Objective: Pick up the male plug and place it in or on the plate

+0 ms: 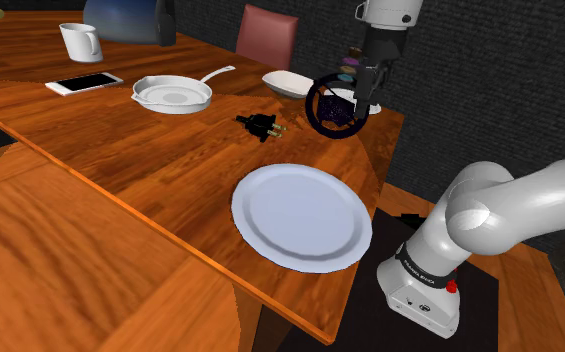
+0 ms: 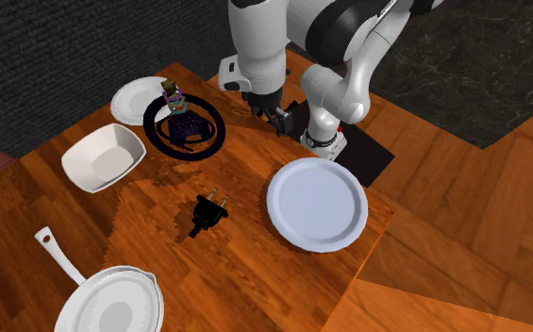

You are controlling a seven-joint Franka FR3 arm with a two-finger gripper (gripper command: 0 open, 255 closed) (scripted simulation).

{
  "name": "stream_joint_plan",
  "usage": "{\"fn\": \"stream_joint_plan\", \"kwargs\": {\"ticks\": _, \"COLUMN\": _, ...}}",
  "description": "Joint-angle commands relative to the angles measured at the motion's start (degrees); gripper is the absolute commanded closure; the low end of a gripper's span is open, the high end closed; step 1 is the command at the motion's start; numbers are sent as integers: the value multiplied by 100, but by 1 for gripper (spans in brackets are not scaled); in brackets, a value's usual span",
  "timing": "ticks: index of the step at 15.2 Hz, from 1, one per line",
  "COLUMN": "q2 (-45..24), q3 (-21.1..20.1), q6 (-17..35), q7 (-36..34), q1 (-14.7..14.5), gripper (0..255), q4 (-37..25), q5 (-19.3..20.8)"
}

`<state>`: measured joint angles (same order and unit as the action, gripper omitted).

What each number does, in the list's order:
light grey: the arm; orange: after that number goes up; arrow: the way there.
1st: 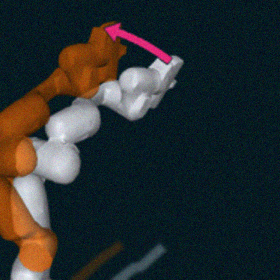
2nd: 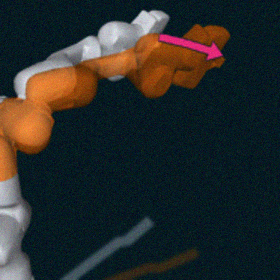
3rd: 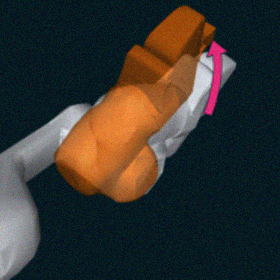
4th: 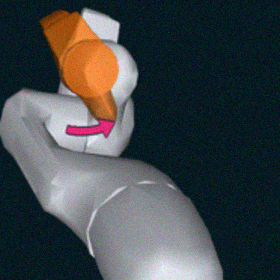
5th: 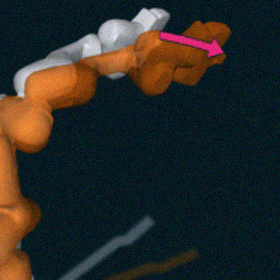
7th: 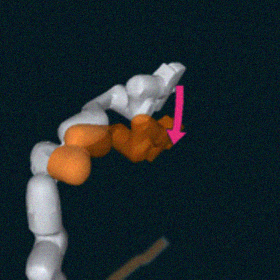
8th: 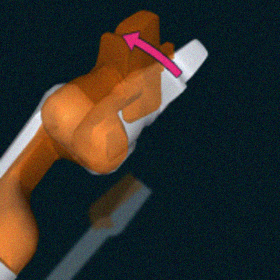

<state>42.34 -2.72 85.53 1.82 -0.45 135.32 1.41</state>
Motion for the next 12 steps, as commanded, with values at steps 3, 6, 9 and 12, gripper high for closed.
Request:
{"fn": "stream_joint_plan", "kwargs": {"ticks": 3, "q2": -355, "q3": -12, "q6": 361, "q7": -12, "q1": -8, "gripper": 0, "q4": -62, "q5": -28}}
{"fn": "stream_joint_plan", "kwargs": {"ticks": 6, "q2": -911, "q3": -32, "q6": 867, "q7": -27, "q1": -20, "gripper": 0, "q4": -214, "q5": -66}}
{"fn": "stream_joint_plan", "kwargs": {"ticks": 9, "q2": -1489, "q3": -54, "q6": 1326, "q7": -37, "q1": -31, "gripper": 0, "q4": -434, "q5": -98}}
{"fn": "stream_joint_plan", "kwargs": {"ticks": 12, "q2": -2080, "q3": -78, "q6": 1732, "q7": -45, "q1": -41, "gripper": 0, "q4": -722, "q5": -124}}
